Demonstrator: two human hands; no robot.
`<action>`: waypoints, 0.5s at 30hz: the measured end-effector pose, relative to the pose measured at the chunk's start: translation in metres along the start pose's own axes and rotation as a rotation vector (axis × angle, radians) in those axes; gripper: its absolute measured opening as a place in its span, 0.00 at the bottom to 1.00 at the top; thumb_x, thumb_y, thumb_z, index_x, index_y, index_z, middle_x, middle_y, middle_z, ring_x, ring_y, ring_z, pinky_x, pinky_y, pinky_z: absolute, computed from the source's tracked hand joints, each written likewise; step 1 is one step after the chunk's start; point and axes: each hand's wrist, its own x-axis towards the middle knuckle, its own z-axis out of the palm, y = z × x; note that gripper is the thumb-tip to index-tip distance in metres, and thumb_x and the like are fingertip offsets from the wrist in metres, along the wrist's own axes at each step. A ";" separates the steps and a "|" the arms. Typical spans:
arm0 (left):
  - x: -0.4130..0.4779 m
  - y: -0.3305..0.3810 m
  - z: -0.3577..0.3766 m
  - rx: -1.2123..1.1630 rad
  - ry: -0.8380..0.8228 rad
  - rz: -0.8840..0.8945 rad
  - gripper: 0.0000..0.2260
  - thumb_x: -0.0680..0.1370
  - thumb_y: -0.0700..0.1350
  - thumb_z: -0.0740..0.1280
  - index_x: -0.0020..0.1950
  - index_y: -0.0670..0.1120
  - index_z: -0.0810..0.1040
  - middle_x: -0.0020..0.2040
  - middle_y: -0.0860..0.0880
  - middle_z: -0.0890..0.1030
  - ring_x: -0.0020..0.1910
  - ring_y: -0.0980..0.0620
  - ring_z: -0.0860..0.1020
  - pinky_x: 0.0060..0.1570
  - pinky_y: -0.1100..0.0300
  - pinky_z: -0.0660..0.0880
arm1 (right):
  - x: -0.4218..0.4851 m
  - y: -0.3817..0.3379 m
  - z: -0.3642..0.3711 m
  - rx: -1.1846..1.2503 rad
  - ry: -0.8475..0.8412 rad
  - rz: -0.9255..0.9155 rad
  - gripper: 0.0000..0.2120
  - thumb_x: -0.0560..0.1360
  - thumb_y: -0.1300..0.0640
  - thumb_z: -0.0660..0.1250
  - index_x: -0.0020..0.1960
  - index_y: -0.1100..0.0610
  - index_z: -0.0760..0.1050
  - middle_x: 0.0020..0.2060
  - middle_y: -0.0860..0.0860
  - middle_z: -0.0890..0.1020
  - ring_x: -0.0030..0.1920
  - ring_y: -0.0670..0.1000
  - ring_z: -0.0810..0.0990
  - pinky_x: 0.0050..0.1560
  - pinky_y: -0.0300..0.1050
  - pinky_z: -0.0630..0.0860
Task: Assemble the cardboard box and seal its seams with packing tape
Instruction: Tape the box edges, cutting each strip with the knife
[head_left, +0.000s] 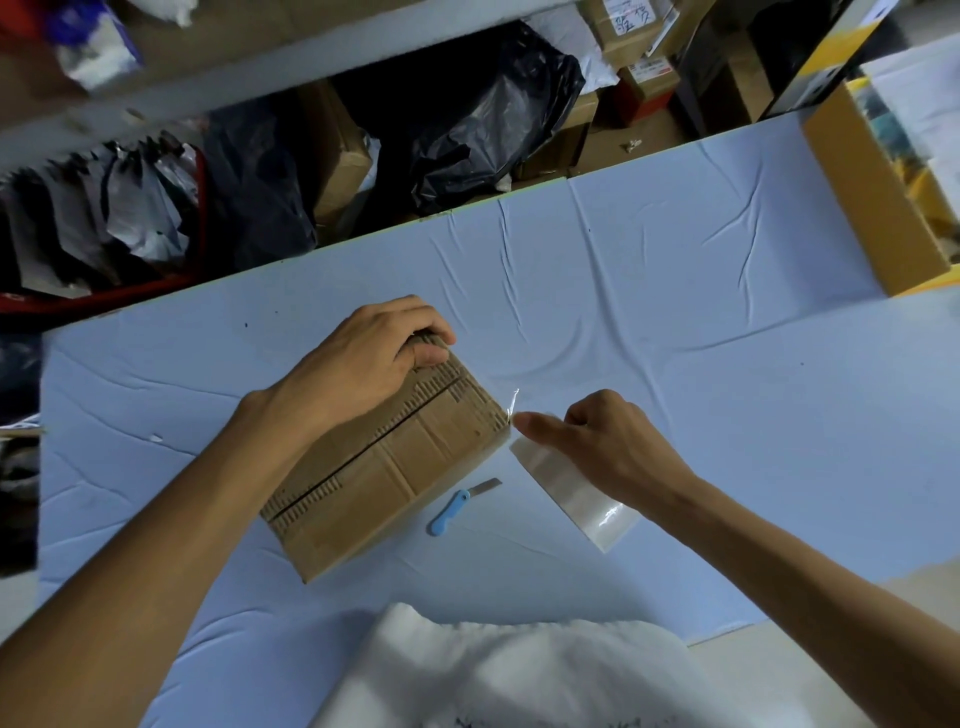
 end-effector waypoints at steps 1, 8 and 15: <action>0.000 -0.001 0.001 -0.002 0.010 -0.009 0.07 0.78 0.41 0.66 0.55 0.45 0.80 0.50 0.53 0.79 0.50 0.55 0.77 0.51 0.64 0.73 | 0.000 0.000 0.001 0.008 0.001 -0.004 0.31 0.70 0.35 0.67 0.28 0.54 0.54 0.22 0.47 0.58 0.23 0.48 0.55 0.23 0.39 0.53; -0.007 -0.002 0.008 -0.162 0.041 -0.127 0.08 0.79 0.42 0.65 0.57 0.50 0.79 0.53 0.54 0.81 0.52 0.61 0.78 0.51 0.73 0.72 | -0.001 0.001 0.001 0.025 -0.008 -0.009 0.31 0.70 0.35 0.68 0.28 0.55 0.55 0.23 0.49 0.59 0.24 0.49 0.56 0.27 0.43 0.54; -0.010 0.003 0.006 -0.090 0.019 -0.231 0.14 0.81 0.43 0.62 0.65 0.55 0.75 0.56 0.53 0.81 0.56 0.53 0.78 0.59 0.56 0.74 | -0.001 -0.001 0.006 0.048 0.017 -0.009 0.31 0.70 0.36 0.68 0.27 0.54 0.54 0.21 0.47 0.59 0.23 0.48 0.56 0.26 0.42 0.54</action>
